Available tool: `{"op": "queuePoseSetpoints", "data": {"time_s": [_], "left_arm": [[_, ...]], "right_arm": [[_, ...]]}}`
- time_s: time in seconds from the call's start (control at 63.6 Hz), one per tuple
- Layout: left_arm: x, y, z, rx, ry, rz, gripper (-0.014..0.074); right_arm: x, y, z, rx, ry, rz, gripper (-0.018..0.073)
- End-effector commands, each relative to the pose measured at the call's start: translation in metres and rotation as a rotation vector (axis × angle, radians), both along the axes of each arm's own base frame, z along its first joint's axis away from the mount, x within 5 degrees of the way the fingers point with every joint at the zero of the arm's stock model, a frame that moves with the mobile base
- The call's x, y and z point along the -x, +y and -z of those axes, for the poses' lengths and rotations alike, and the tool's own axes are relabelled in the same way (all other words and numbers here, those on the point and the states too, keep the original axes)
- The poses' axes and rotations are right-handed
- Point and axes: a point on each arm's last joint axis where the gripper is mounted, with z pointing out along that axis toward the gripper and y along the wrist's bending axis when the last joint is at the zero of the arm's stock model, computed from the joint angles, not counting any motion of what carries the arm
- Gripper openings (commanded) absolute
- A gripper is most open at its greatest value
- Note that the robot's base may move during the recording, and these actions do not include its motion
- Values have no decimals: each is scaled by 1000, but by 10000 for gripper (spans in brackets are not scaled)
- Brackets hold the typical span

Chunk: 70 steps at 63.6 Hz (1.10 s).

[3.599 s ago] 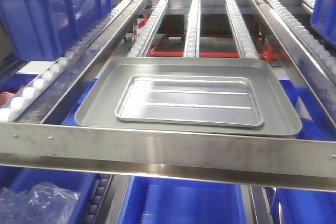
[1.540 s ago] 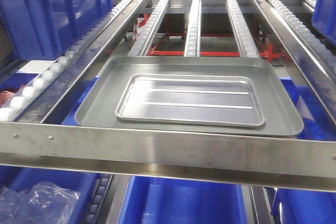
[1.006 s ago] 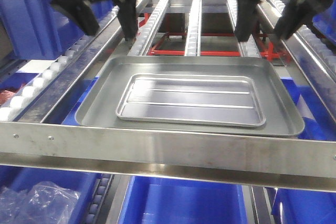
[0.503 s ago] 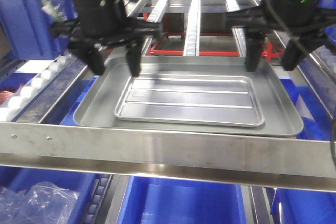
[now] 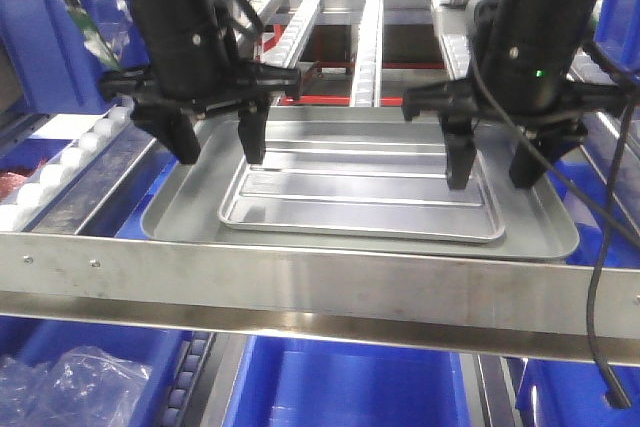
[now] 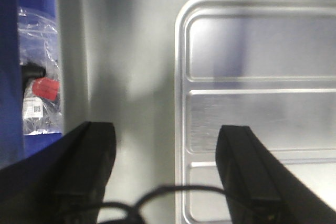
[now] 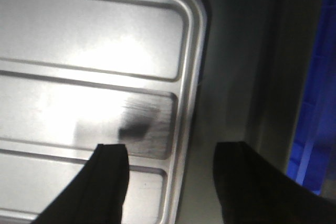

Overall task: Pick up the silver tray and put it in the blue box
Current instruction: 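Lower both grippers toward opposite short edges of the silver tray, then close both grippers on the tray's opposite rims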

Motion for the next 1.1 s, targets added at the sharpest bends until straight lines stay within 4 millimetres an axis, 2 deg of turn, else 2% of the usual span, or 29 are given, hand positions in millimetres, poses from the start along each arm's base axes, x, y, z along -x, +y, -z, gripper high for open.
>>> {"op": "queuePoseSetpoints", "data": {"time_s": [0.0,0.424,0.692,0.99,1.084], "left_arm": [[-1,-3,-31,75,-93,0,333],[-3,-7,-14,62,-44,25,333],[-3,-7,-13,59,-39,26,300],[-2,-7,2,33,31,15,279],[-2,-7,3,33,32,15,228]], "right_arm": [[-5,-1,-27,-23,-106,-19,466],[-9,1,-19,-20,-109,-32,466],[-11,2,-11,-12,-89,-33,456],[-11,1,-10,-6,-87,-36,238],[-11,1,-10,-1,-89,-39,169]]}}
